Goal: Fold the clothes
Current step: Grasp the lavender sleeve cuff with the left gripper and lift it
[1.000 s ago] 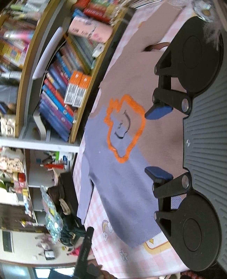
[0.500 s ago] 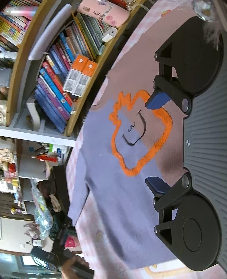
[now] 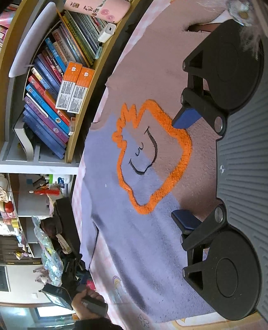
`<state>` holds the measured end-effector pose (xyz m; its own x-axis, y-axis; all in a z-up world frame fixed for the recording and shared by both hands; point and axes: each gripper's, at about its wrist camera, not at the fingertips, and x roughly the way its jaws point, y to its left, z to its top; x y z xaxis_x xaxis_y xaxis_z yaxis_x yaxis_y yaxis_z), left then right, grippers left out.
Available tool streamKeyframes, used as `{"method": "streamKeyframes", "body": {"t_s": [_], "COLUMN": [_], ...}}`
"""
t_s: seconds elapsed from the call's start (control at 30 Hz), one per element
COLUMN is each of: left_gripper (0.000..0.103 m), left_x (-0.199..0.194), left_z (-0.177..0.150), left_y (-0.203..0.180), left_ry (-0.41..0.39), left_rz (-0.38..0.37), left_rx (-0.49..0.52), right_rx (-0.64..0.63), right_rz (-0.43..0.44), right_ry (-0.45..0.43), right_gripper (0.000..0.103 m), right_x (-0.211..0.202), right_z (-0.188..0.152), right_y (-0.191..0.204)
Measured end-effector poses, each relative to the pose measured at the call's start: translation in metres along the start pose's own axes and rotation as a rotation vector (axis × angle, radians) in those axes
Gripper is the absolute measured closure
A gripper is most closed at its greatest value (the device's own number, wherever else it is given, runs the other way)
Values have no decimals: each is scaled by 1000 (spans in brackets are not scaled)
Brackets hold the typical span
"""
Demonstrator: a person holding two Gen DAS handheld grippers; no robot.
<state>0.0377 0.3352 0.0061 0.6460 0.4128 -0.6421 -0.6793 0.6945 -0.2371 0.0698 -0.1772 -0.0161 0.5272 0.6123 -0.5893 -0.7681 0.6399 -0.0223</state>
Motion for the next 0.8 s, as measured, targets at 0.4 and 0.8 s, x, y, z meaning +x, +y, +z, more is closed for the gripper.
{"method": "streamKeyframes", "body": {"t_s": [0.4, 0.8], "left_gripper": [26, 69], "left_x": [2, 7], "left_z": [-3, 1], "left_y": [-8, 6], "left_ry": [2, -25], "left_rz": [-152, -106], "left_rx": [-162, -197], "right_rx": [-8, -12], "right_rz": [3, -21], "right_ry": [2, -1], "right_gripper": [17, 17], "right_x": [0, -4], "right_z": [0, -2], "right_y": [1, 3]}}
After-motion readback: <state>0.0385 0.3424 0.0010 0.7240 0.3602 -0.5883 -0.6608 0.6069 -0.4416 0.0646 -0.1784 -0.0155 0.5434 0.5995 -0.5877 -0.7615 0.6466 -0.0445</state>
